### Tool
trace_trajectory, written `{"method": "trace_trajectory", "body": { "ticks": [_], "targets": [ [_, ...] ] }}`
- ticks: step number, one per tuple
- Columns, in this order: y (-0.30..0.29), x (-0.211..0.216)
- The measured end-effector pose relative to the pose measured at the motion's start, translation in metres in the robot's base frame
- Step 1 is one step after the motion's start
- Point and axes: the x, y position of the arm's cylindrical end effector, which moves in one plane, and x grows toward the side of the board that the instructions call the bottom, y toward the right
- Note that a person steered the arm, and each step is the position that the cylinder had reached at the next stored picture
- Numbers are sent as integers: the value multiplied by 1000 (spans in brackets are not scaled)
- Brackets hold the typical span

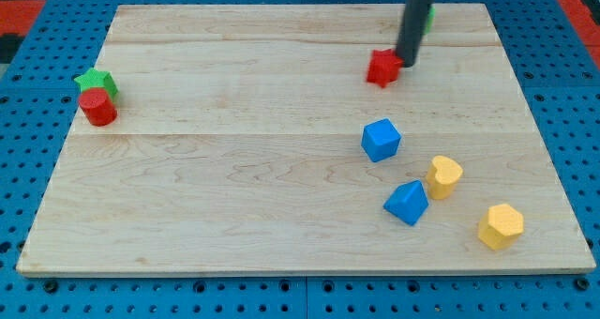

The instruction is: Push the red star to the right of the green star

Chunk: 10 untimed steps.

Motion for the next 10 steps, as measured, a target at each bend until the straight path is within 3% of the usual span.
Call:
{"method": "trace_trajectory", "body": {
  "ticks": [1,3,4,6,9,10],
  "targets": [
    [-85,21],
    [-124,63],
    [-188,72],
    [-184,109],
    [-304,97],
    [-258,104]
  ]
}}
